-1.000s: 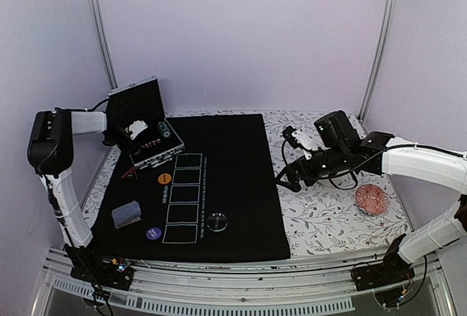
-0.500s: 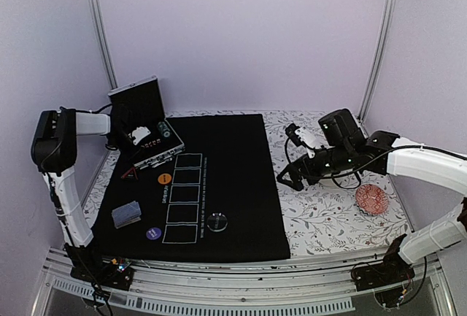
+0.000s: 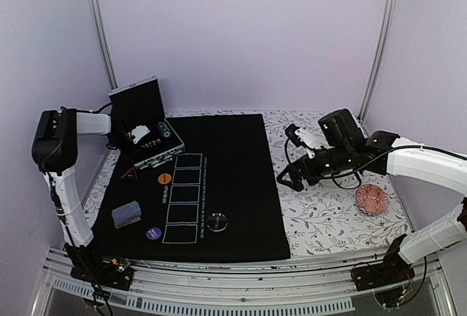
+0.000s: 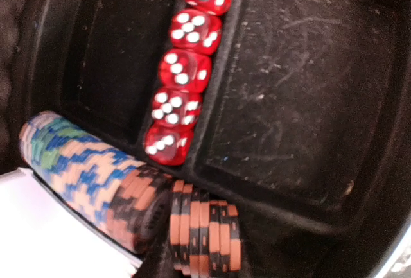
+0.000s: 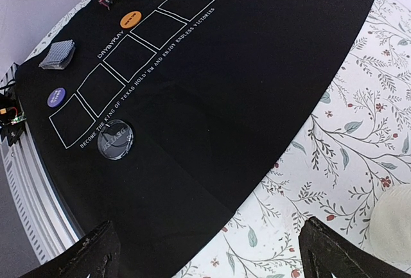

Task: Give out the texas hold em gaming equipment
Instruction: Pick up the pile of poker chips from the chip case, then pass from the left arm to the right

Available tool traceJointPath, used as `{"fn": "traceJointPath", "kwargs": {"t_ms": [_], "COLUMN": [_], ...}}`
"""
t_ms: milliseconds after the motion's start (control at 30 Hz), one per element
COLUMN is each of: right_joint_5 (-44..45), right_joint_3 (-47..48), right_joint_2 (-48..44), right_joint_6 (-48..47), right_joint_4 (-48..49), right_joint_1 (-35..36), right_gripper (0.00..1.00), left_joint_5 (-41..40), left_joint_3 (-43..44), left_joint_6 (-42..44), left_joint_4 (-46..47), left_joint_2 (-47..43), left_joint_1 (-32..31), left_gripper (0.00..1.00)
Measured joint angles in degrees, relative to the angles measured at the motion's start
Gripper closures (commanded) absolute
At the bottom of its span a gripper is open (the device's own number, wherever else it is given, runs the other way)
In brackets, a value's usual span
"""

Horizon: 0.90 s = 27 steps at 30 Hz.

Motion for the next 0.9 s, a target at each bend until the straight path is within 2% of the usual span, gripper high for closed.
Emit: {"fn": "traceJointPath", "kwargs": {"t_ms": [333,500,633,767,900], "right_joint_5": [-0.2,-0.8,-1.0,-1.1,-2.1], "right_joint_3": [0.0,0.0,0.2,0.4,0.4], "right_joint_2": [0.3,0.5,0.5,0.5,0.5], "right_joint_6": [0.2,0.7,1.2,2.1,3.6], "right_joint_4": [-0.2,-0.2,0.1,0.7,1.3], "right_joint_1": [0.0,0.0,0.0,0.0,0.0], "right_gripper": [0.01,0.01,0.01,0.01,0.01], "left_joint_5": [3.0,4.4,4.2,8.4,13.9], "left_joint_3": [0.7,1.2,4.8,9.1,4.5], "left_joint_6": [-2.8,-7.2,-14.8,-26.7,-36.3], "left_joint_4": [-1.3,-2.3,-2.9,-4.3,-4.5], "left_joint_2": [-1.1,-8.3,-15.6,-21.1,-27.2], "left_joint_1": [0.6,-0.3,-2.9,-7.0,-13.2], "left_gripper": [1.00,1.00,1.00,1.00,1.00]}}
